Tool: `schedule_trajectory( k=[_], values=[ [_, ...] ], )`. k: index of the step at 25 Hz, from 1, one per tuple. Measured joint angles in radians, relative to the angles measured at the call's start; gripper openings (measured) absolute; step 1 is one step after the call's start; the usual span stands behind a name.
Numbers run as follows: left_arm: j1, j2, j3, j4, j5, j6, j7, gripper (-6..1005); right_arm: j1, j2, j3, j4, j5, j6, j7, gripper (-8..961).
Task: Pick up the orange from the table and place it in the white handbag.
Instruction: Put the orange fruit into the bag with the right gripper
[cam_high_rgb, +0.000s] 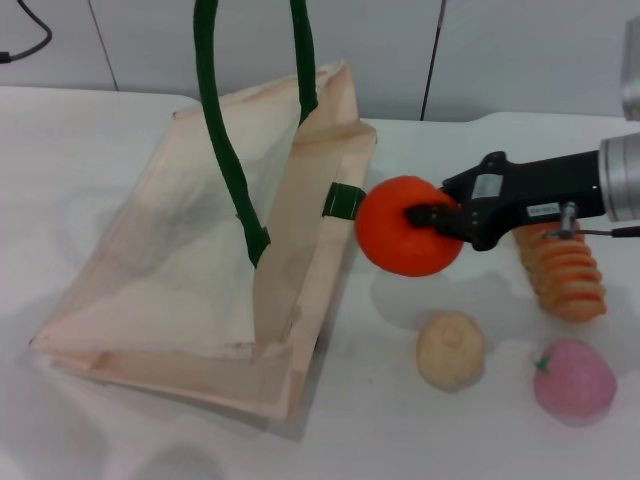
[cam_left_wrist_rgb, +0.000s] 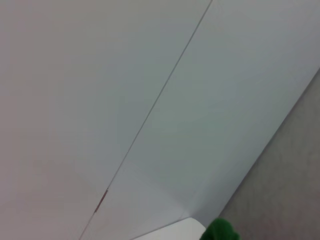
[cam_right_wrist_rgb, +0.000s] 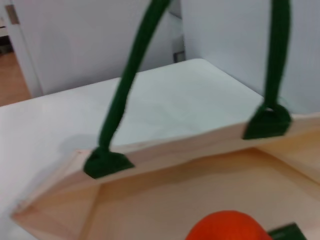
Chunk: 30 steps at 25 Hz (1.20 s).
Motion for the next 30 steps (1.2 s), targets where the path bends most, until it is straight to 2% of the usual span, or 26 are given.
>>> schedule_trajectory(
  k=[11, 17, 23, 30],
  values=[
    [-0.017, 0.001, 0.000, 0.001, -0.009, 0.000, -0.006, 102, 0.048, 0.003, -0.154, 0.003, 0.114, -0.022, -0.001, 86],
    [-0.030, 0.000, 0.000, 0.010, -0.009, 0.000, -0.010, 102, 0.083, 0.005, -0.252, 0.032, 0.180, -0.110, 0.000, 86],
    [-0.041, 0.001, 0.000, 0.039, -0.009, 0.000, -0.010, 101, 0.123, 0.005, -0.270, 0.074, 0.195, -0.164, 0.000, 87],
    [-0.055, 0.002, 0.000, 0.041, -0.009, 0.000, -0.011, 101, 0.171, 0.007, -0.371, 0.120, 0.262, -0.245, -0.001, 87]
  ],
)
